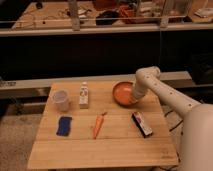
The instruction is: Push the ceramic bowl across the table
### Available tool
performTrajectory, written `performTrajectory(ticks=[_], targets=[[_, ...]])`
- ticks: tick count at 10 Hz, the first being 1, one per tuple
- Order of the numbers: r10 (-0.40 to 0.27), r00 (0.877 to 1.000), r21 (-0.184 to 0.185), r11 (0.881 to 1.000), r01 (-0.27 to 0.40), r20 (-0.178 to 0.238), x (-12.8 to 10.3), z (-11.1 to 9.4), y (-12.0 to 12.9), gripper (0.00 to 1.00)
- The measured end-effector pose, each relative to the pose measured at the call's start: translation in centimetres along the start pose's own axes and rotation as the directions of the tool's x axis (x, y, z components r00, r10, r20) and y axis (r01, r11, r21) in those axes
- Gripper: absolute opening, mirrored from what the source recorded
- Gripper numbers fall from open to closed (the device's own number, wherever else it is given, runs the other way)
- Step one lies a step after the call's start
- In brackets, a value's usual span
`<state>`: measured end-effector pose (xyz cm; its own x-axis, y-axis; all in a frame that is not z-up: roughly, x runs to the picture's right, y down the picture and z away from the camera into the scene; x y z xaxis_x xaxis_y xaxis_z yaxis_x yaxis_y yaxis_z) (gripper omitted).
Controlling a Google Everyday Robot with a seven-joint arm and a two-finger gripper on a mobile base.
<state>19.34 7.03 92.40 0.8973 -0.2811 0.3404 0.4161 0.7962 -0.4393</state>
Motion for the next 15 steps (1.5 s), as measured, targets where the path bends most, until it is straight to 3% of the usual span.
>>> performTrajectory(ticks=[3,6,11,15], targets=[[-0.053,0.999,-0.042,0.998,0.053,0.008,-1.3,0.1,1.6,0.02],[-0.080,0.997,-0.062,0.995,0.081,0.018,-1.5,0.1,2.9,0.02],[-0.097,0.995,-0.105,0.990,0.099,0.025,-1.4,-0.1,5.9,0.02],[-0.146,0.988,-0.144,0.978,0.151,0.044,-2.1,-0.6,7.0,0.02]])
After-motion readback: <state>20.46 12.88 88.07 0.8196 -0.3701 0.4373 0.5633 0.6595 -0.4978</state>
